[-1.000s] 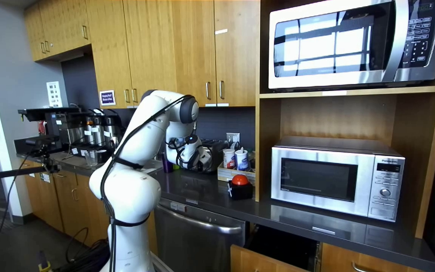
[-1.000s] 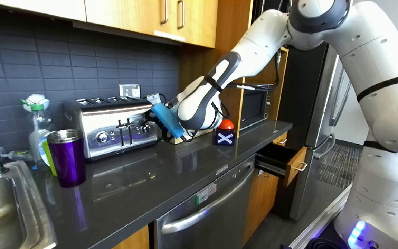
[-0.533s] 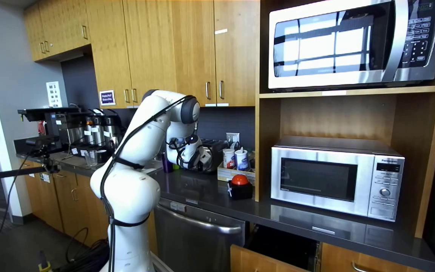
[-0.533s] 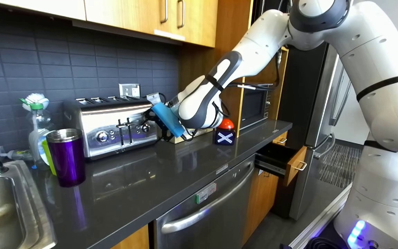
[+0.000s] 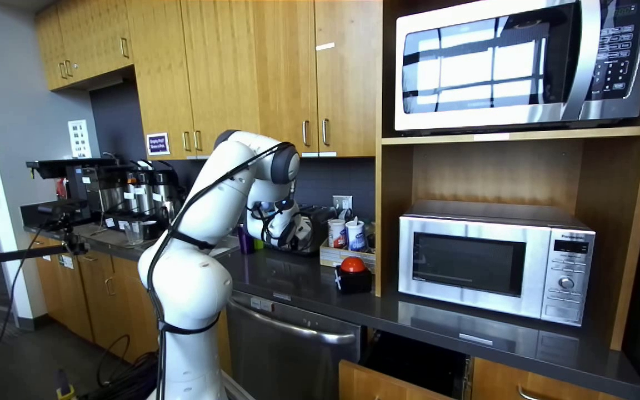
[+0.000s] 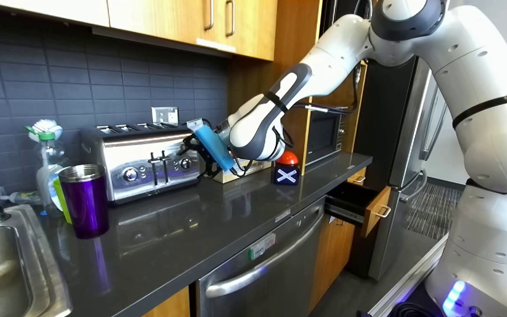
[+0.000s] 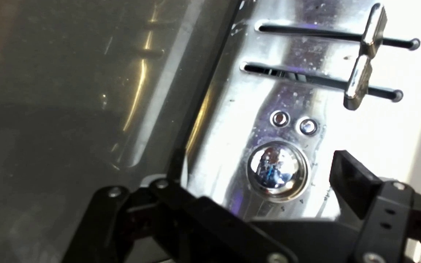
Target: Turn the circular knob on the silver toaster a little to the right
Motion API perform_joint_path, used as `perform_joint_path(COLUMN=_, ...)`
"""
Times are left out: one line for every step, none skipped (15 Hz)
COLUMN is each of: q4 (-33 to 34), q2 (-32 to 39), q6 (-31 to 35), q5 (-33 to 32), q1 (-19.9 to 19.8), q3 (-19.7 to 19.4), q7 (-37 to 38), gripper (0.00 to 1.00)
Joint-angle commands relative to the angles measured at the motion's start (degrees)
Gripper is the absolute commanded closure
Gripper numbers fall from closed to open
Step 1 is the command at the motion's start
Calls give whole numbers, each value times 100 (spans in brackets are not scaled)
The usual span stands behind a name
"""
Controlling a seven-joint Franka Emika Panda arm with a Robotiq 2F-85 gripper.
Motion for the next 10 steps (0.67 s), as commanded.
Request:
perform_joint_path(q4=46, q2=84, q6=52, q5=-164, q1=-180, q3=101, q7=30, gripper=0)
perform_joint_path(q4=120, q2=114, q6=41, q5=-224, q1=-206, q3=129, q7=3, gripper=0)
perform_joint_path(q4=226, q2=156, q6=45, q5=-336, q1=-257, q3=183, q7=-41, gripper=0)
perform_joint_path(q4=288, q2=186, q6=48, q5=-467, q1=-318, q3=231, q7=-78, gripper=0)
perform_joint_path(q4=291, q2=195, q6=50, q5=-545, q1=-346, q3=236, q7=-95, gripper=0)
perform_joint_path(q4=323, q2=223, q6=52, q5=-573, q1=-300, q3=195, q7=-112, gripper=0)
perform_joint_path(q4=345, q2=251, q6=51, q5=-654, q1=-361, q3=240, q7=-127, gripper=0)
perform_joint_path(q4=353, q2=267, q6=51, q5=-726, q1=-436, q3=290, q7=-139, gripper=0)
perform_joint_path(q4=364, q2=282, q6=52, q5=-792, q1=-473, q3=316, q7=-168, gripper=0)
perform_joint_path(q4=421, q2=318, q6=51, q5=-896, q1=-556, q3=389, q7=-216, gripper=0)
